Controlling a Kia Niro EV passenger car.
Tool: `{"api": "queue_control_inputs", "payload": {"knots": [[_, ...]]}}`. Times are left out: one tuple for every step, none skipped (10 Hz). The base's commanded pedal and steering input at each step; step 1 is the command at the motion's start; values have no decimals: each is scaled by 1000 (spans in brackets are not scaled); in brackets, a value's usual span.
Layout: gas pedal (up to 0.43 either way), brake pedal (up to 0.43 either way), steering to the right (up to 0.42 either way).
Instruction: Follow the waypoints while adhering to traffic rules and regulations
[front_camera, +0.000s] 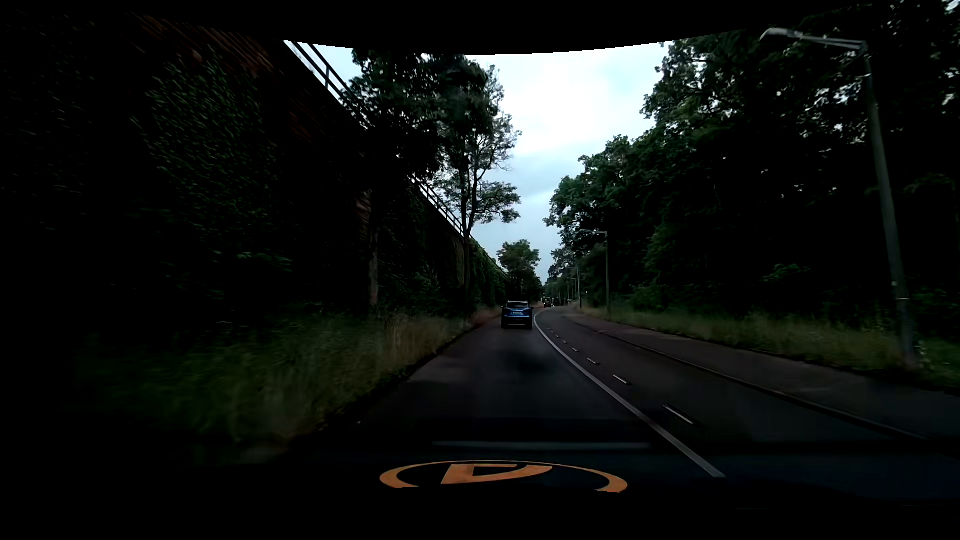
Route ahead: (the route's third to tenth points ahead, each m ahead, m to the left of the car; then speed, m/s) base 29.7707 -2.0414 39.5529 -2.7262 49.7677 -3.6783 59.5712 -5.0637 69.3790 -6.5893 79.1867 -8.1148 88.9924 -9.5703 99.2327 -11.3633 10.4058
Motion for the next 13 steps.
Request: {"api": "queue_control_inputs", "payload": {"knots": [[280, 0, 13], [280, 0, 14], [280, 0, 13], [268, 0, 13], [268, 0, 13], [260, 0, 13], [260, 0, 14], [260, 0, 14], [240, 0, 13], [220, 0, 13], [209, 0, 13], [197, 0, 13], [189, 0, 13]]}}
